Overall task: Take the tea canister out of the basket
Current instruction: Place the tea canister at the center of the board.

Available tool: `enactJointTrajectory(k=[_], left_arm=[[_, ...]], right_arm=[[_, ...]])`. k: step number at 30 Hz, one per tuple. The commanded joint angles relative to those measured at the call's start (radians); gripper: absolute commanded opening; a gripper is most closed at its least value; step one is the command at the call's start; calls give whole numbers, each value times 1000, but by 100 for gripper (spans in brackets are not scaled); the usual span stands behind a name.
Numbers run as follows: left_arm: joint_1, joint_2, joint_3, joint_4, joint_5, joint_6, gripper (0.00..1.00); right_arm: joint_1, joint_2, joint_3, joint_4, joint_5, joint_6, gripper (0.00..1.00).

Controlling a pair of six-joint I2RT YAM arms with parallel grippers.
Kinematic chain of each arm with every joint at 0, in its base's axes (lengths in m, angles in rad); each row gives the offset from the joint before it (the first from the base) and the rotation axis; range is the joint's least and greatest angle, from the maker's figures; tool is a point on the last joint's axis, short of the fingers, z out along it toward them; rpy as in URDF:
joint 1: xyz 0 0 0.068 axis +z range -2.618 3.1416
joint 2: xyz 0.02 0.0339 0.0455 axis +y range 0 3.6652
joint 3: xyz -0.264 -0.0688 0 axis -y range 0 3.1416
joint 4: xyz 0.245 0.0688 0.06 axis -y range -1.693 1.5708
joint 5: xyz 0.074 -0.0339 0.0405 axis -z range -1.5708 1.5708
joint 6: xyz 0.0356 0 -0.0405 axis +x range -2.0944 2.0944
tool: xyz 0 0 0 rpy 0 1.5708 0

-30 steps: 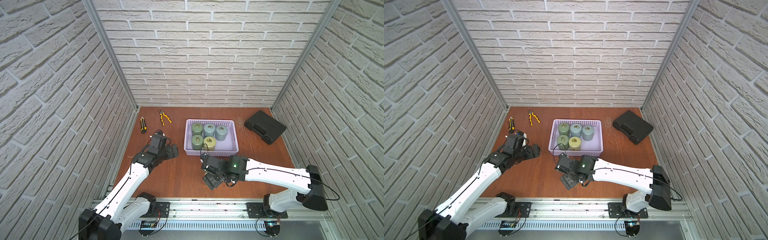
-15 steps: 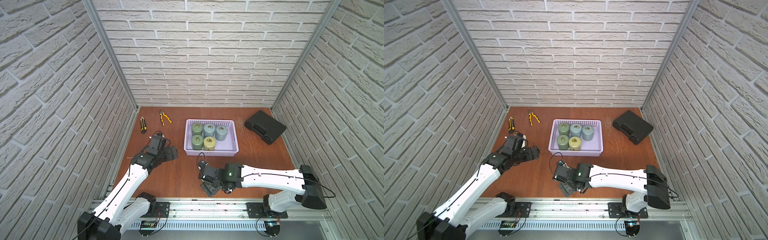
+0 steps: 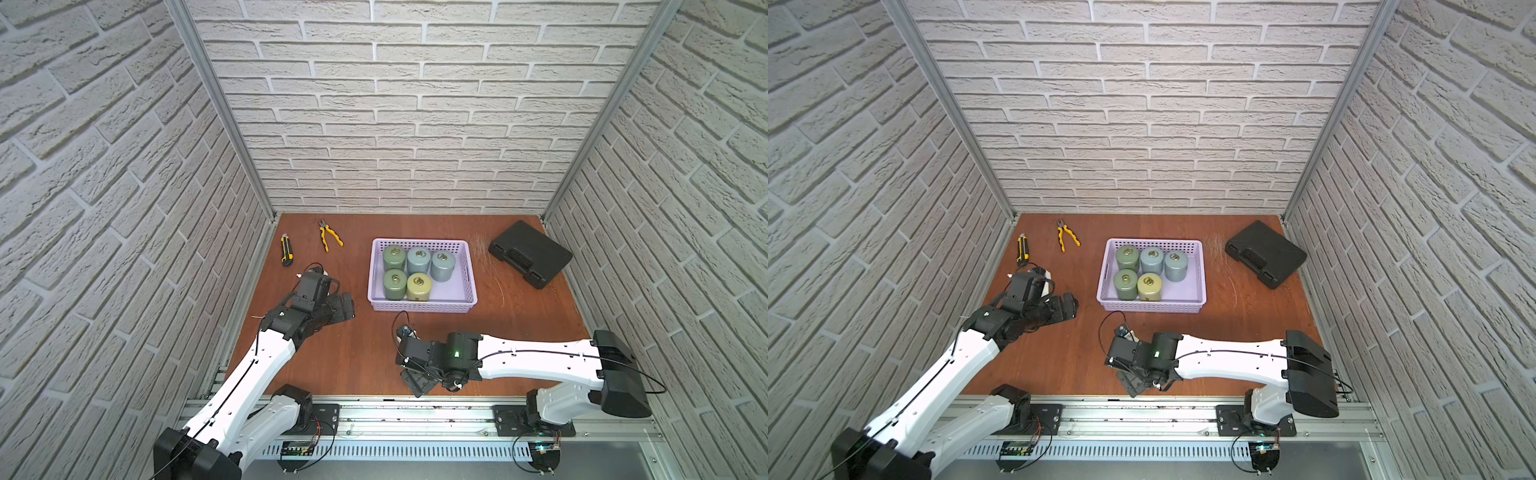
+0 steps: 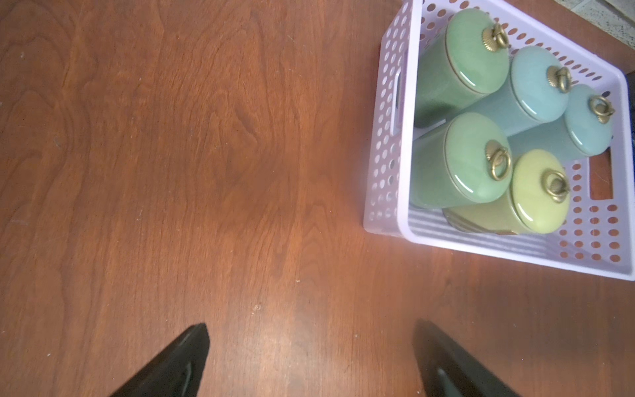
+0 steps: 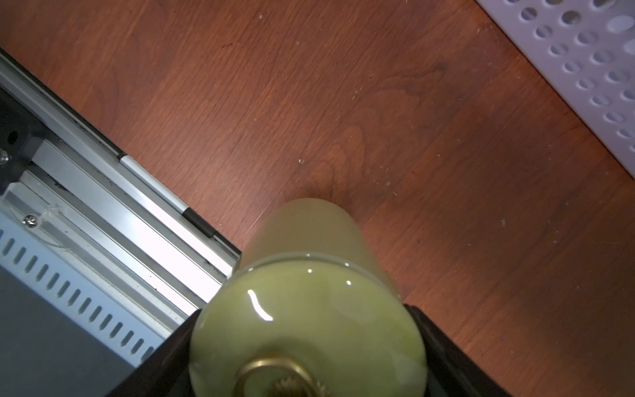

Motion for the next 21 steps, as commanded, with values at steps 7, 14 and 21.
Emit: enactJointTrajectory(k=[7, 14, 21], left_arm=[[6, -5, -7, 8, 11, -5, 98], [6, -9, -8, 9, 13, -6, 98], [8, -7, -8, 11, 13, -9, 98]], right_arm=[[12, 11, -22, 79, 15, 18, 41], [11, 21, -41, 98, 14, 18, 41], [10, 31, -55, 110, 9, 23, 42]])
